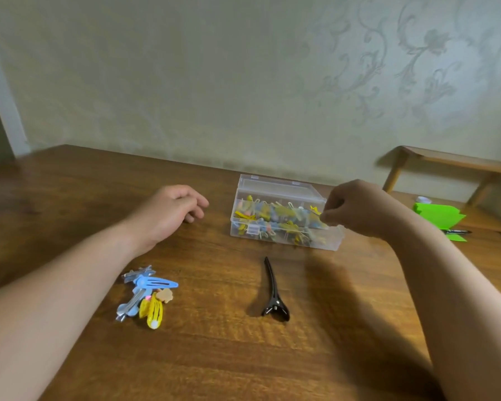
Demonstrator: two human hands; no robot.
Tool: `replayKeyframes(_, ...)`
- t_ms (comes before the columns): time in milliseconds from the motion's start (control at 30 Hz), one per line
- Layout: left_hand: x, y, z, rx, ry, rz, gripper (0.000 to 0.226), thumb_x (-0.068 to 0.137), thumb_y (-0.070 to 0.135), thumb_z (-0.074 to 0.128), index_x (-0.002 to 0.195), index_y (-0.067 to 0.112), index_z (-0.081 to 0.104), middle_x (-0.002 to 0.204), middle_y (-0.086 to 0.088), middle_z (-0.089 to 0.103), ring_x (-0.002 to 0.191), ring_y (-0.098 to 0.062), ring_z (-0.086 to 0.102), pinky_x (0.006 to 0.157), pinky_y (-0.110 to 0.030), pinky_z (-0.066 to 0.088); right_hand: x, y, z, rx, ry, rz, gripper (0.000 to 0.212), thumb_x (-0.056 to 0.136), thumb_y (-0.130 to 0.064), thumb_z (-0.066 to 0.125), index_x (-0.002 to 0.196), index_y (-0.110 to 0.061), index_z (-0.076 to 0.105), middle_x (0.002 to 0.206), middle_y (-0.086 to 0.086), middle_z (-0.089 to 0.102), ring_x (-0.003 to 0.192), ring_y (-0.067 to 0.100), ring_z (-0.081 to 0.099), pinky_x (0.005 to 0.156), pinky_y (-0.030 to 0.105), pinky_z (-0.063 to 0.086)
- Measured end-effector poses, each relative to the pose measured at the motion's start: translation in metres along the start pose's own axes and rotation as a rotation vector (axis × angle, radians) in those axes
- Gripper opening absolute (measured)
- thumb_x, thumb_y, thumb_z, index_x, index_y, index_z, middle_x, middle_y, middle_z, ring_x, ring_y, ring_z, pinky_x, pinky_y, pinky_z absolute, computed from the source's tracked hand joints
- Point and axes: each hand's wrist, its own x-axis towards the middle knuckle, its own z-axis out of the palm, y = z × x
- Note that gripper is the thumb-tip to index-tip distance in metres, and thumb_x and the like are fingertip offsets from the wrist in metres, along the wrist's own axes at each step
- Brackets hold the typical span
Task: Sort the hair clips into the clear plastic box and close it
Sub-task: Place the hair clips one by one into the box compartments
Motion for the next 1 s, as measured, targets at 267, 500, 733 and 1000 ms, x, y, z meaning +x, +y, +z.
replayKeyframes(267, -0.001, 0.001, 0.000, 0.000, -0.001, 0.004, 0.035, 0.108, 0.006, 0.046, 0.111, 0.016, 0.079, 0.103, -0.007, 0.077, 0.092, -0.019, 0.067, 0.079, -0.027, 0.049, -0.001, 0.000, -0.004, -0.051, -0.087, -0.025, 0.008, 0.086, -0.025, 0.080, 0.078, -0.023, 0.078, 0.077, -0.001, 0.077, 0.069, 0.017, 0.069, 0.059, 0.029, 0.054)
replayKeyframes(500, -0.001, -0.001, 0.000, -0.018, 0.010, 0.010, 0.035, 0.107, 0.004, 0.046, 0.110, 0.014, 0.079, 0.101, -0.008, 0.077, 0.089, -0.018, 0.065, 0.078, -0.026, 0.049, -0.001, -0.008, 0.006, -0.182, -0.054, -0.053, 0.017, 0.092, -0.037, 0.080, 0.083, -0.023, 0.076, 0.071, -0.008, 0.070, 0.067, 0.010, 0.065, 0.060, 0.027, 0.051)
replayKeyframes(733, 0.001, -0.002, 0.000, -0.011, 0.004, 0.011, 0.034, 0.107, 0.005, 0.047, 0.111, 0.015, 0.079, 0.102, -0.007, 0.077, 0.092, -0.019, 0.066, 0.080, -0.028, 0.050, -0.003, -0.010, 0.007, -0.177, -0.063, -0.042, 0.022, 0.094, -0.040, 0.077, 0.091, -0.019, 0.080, 0.068, -0.005, 0.070, 0.061, 0.012, 0.063, 0.064, 0.032, 0.059)
replayKeyframes(1000, -0.001, -0.002, 0.000, -0.021, 0.009, 0.003, 0.031, 0.107, 0.006, 0.048, 0.114, 0.010, 0.078, 0.102, -0.009, 0.077, 0.088, -0.016, 0.067, 0.081, -0.027, 0.054, -0.007, -0.048, 0.025, 0.003, 0.192, -0.252, 0.019, 0.098, -0.045, 0.068, 0.087, -0.030, 0.074, 0.084, -0.013, 0.072, 0.077, 0.011, 0.065, 0.068, 0.034, 0.055)
